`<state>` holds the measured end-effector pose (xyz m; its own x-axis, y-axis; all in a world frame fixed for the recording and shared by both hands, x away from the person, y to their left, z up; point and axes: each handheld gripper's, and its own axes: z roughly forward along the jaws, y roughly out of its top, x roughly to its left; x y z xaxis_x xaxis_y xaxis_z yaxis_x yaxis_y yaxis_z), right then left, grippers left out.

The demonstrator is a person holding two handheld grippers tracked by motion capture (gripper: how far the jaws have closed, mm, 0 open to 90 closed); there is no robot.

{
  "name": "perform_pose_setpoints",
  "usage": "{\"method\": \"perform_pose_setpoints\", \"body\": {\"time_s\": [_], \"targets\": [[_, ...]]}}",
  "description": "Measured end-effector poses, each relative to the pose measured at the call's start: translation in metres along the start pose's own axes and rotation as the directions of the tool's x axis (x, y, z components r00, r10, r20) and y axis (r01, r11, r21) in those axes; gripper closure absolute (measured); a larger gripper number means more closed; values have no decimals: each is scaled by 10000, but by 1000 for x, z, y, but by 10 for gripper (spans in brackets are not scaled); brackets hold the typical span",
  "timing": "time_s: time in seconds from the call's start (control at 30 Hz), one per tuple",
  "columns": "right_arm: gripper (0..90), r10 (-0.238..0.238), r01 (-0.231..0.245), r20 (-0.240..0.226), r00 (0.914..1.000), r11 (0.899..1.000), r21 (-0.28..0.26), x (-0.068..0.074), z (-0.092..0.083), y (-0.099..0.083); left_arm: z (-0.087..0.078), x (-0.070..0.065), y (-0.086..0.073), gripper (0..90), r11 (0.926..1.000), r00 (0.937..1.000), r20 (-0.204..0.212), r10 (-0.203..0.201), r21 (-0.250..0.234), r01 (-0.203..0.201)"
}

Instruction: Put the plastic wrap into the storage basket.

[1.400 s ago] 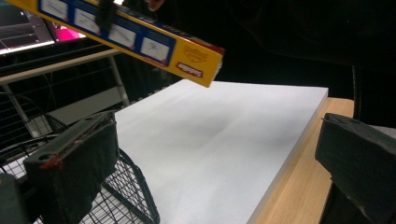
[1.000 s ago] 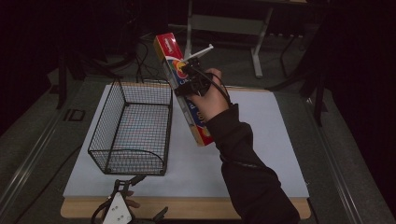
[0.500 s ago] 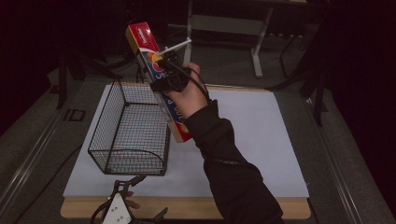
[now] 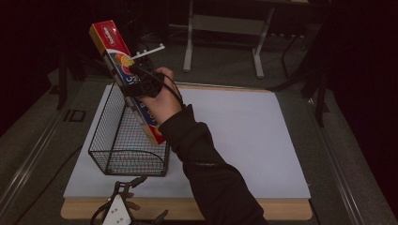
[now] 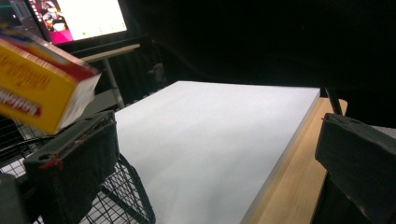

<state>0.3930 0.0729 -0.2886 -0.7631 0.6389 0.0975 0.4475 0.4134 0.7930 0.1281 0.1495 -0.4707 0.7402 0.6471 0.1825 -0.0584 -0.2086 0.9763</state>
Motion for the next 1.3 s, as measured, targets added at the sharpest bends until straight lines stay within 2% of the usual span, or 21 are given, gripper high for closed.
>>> {"method": "perform_pose_setpoints", "body": {"time_s": [0.03, 0.2, 0.43, 0.6, 0.63, 0.73, 0.8, 0.83, 0.87, 0.93, 1.0, 1.03, 1.1, 1.13, 1.2, 1.23, 1.3], "targets": [[399, 0, 0, 0, 10000, 10000, 0, 0, 0, 0, 0, 0, 0, 1, 10000, 10000, 0, 0, 0, 0], [399, 82, -80, 126, 9999, 9998, -178, 6, 28, -12, 0, -1, 0, 1, 10000, 10000, 23, 35, 13, -35], [399, 627, -630, 368, 9974, 9980, 59, -3, 58, -28, -1, 0, 0, 1, 10000, 10000, 5, 29, 17, -29], [399, 1004, -1015, 485, 9938, 9947, 193, -8, 71, -40, -1, 0, 0, 1, 10000, 10000, 22, 35, 28, -35], [399, 1262, -1279, 410, 9912, 9909, 426, -10, 78, -47, -1, -1, 0, 1, 10000, 10000, 25, 59, 31, -59], [399, 1545, -1583, 502, 9867, 9839, 831, -11, 87, -57, -1, 0, -1, 1, 10000, 10000, 22, 53, 48, -53], [399, 1579, -1631, 575, 9858, 9814, 1014, -11, 90, -60, -1, 0, 0, 1, 10000, 10000, 20, 47, 44, -47], [399, 1631, -1718, 745, 9838, 9763, 1318, -12, 96, -66, -1, 0, 0, 1, 10000, 10000, 22, 27, 13, -27], [399, 1631, -1718, 745, 9838, 9763, 1318, -12, 96, -66, -1, 0, 0, 1, 10000, 10000, 22, 27, 13, -27], [398, 1751, -1840, 679, 9822, 9695, 1617, -17, 103, -74, -1, 0, 0, 1, 10000, 10000, 11, 40, 19, -40], [398, 1751, -1840, 679, 9822, 9695, 1617, -17, 103, -74, -1, 0, 0, 1, 10000, 10000, 15, 45, 8, -45], [398, 1798, -1929, 867, 9799, 9647, 1794, -19, 107, -81, -1, 0, 0, 1, 10000, 10000, 28, 58, 12, -58], [397, 2087, -2213, 825, 9745, 9545, 1997, -21, 110, -83, -1, 0, 0, 1, 10000, 10000, 17, 28, 17, -28], [397, 2087, -2213, 825, 9745, 9545, 1997, -21, 110, -83, -1, 0, 0, 1, 10000, 10000, 17, 28, 17, -28], [397, 2184, -2340, 933, 9714, 9472, 2192, -21, 113, -85, -1, 0, 0, 1, 10000, 10000, 0, 39, 2, -39], [396, 2255, -2427, 974, 9694, 9399, 2403, -21, 117, -86, -1, 0, 0, 1, 10000, 10000, -1, 41, 4, -41], [396, 2295, -2479, 1006, 9681, 9359, 2504, -21, 120, -89, -1, 0, 0, 1, 10000, 10000, 4, 50, 8, -50]]}}
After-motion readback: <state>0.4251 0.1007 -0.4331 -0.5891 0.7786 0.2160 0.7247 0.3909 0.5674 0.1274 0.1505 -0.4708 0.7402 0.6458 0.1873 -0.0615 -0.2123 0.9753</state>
